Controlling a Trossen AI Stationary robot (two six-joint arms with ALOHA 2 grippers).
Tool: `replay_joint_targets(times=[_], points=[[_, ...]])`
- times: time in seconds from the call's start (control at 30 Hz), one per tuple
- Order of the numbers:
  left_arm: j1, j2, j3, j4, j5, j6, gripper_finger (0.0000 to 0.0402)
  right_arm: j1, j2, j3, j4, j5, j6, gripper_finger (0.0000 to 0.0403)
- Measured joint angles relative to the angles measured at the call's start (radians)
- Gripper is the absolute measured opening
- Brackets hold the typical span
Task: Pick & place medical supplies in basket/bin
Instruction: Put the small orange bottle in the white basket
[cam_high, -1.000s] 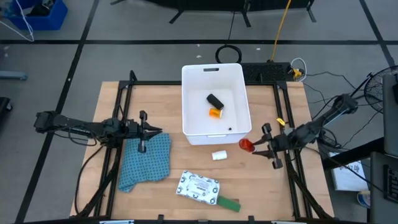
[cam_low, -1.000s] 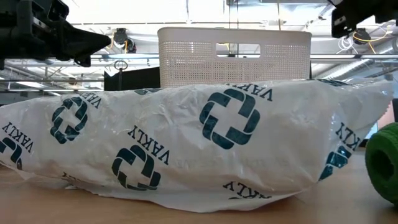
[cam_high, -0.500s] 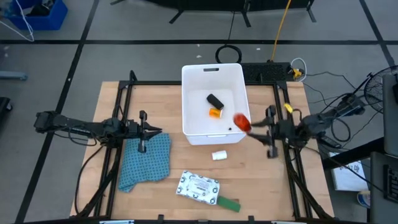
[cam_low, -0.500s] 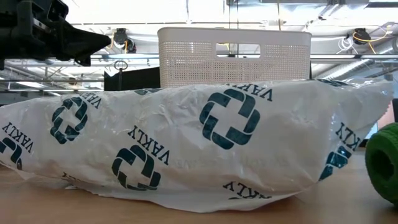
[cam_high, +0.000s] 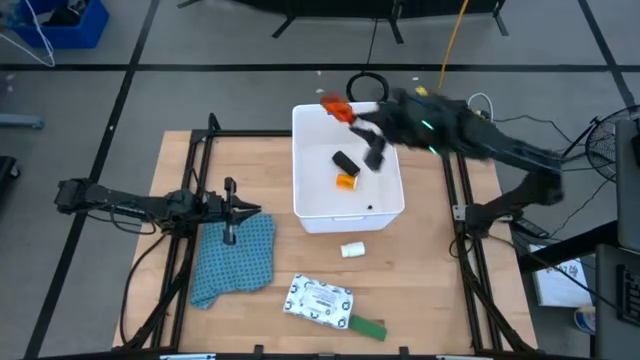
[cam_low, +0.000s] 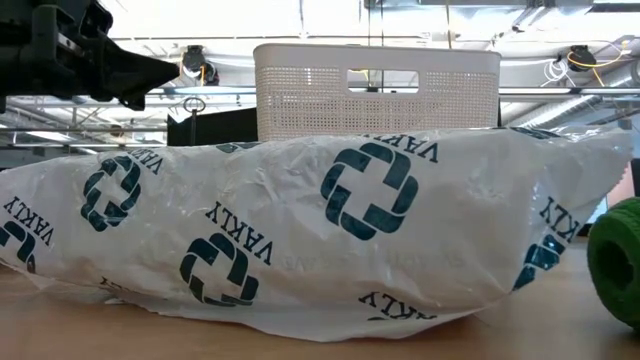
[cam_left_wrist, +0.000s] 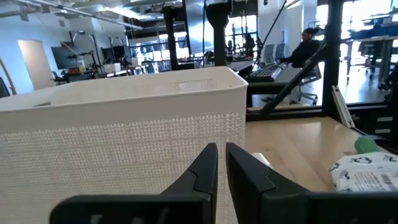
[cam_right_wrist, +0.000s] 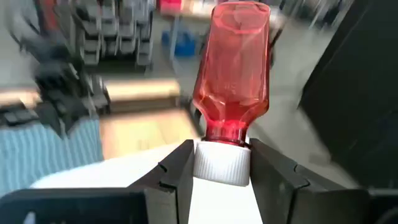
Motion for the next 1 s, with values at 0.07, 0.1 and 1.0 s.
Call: replay_joint_targets(times=[0.07,0.1,1.0], points=[[0.0,0.0,0.0,-0.003,0.0,0.0,0.0037,-0.073,0.082,0.049,-0.059,-0.082,-0.012,0.0118],[0.0,0.0,0.0,-0.004,0.0,-0.002,0.0037,-0.098,0.117,0.056,-0.081,-0.117,-0.025,0.0118],[0.0,0.0,0.0,-0.06,-0.034,-0.002,0.0037,-0.251,0.396,-0.364,-0.106,-0.335,-0.23,0.0125]])
